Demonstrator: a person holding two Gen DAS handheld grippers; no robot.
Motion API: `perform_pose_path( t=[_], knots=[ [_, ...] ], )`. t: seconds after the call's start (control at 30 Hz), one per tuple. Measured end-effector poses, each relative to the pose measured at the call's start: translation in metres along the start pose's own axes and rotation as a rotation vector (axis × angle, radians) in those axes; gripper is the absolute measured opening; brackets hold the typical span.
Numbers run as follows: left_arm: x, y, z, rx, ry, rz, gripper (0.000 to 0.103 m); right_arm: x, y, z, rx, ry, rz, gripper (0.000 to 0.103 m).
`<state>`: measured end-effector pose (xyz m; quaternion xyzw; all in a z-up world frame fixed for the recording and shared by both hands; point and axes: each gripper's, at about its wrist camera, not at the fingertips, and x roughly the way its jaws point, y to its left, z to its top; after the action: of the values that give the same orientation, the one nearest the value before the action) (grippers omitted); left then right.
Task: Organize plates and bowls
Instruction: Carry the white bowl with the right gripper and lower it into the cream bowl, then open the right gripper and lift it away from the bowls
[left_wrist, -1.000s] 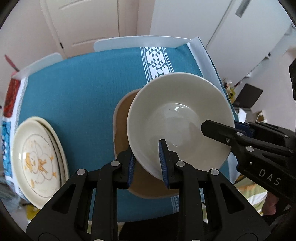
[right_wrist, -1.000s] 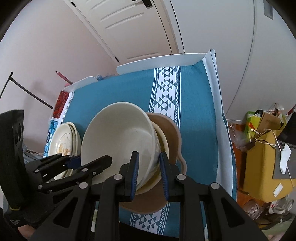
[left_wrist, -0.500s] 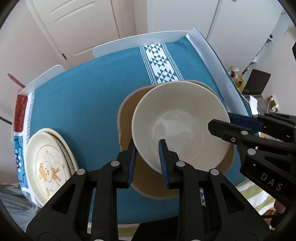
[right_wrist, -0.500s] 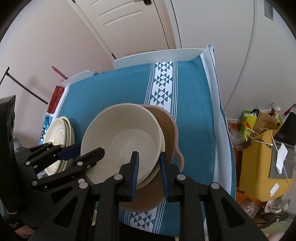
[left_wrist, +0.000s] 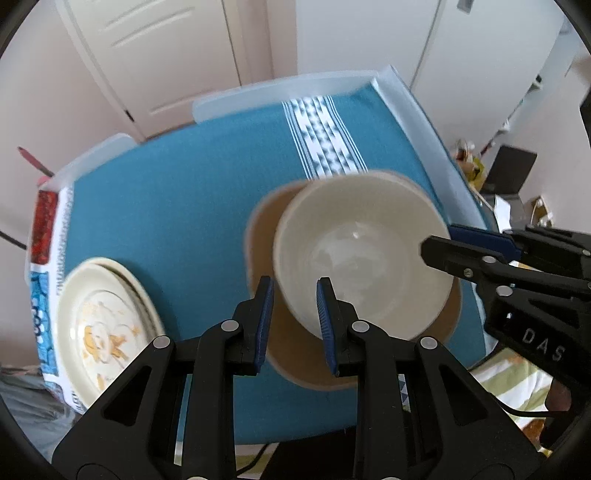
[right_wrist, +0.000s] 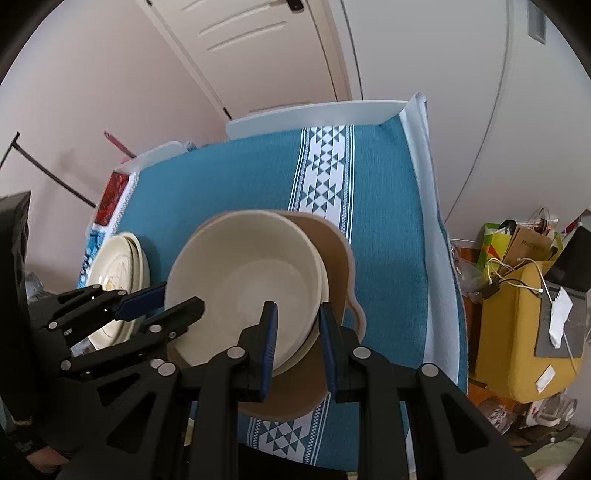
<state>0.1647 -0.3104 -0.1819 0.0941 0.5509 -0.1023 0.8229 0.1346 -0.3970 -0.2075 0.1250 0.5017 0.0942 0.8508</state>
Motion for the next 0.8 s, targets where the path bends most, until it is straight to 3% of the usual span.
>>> perform_pose_path(
  t=[0.13,0.2,0.23,0.27,0.3,0.33,0.37,0.47,0.6,0.8],
  knots=[
    [-0.029,0.012,0.006,-0.025,-0.081,0.01,0.022,-0.026,0.004,0.004,-0.006,-0.065,0.008,0.021],
    [-0.042,0.018,0.008,-0.034,-0.117,0.035,0.034,-0.04,0.006,0.006,-0.006,-0.11,0.007,0.021],
    [-0.047,0.02,0.007,-0.04,-0.135,0.041,0.059,-0.046,0.007,0.007,-0.005,-0.132,0.004,0.028],
    [-0.056,0.024,0.006,-0.051,-0.172,0.05,0.091,-0.054,0.008,0.008,-0.003,-0.163,0.002,0.051],
    [-0.066,0.027,0.005,-0.06,-0.221,0.059,0.1,-0.06,0.009,0.008,-0.002,-0.191,0.001,0.065],
    [-0.073,0.029,0.003,-0.062,-0.262,0.067,0.103,-0.066,0.009,0.009,0.0,-0.222,-0.001,0.089],
    [-0.082,0.03,0.002,-0.056,-0.301,0.078,0.103,-0.074,0.009,0.007,0.003,-0.262,-0.012,0.097],
    [-0.093,0.031,0.001,-0.022,-0.333,0.098,0.103,-0.084,0.007,0.004,0.007,-0.314,-0.048,0.101],
    [-0.093,0.037,-0.005,-0.022,-0.312,0.071,0.103,-0.092,-0.001,-0.003,0.012,-0.346,-0.067,0.102],
    [-0.081,0.05,-0.02,-0.025,-0.253,0.035,0.103,-0.088,0.004,-0.012,-0.057,-0.264,-0.195,0.102]
  ],
)
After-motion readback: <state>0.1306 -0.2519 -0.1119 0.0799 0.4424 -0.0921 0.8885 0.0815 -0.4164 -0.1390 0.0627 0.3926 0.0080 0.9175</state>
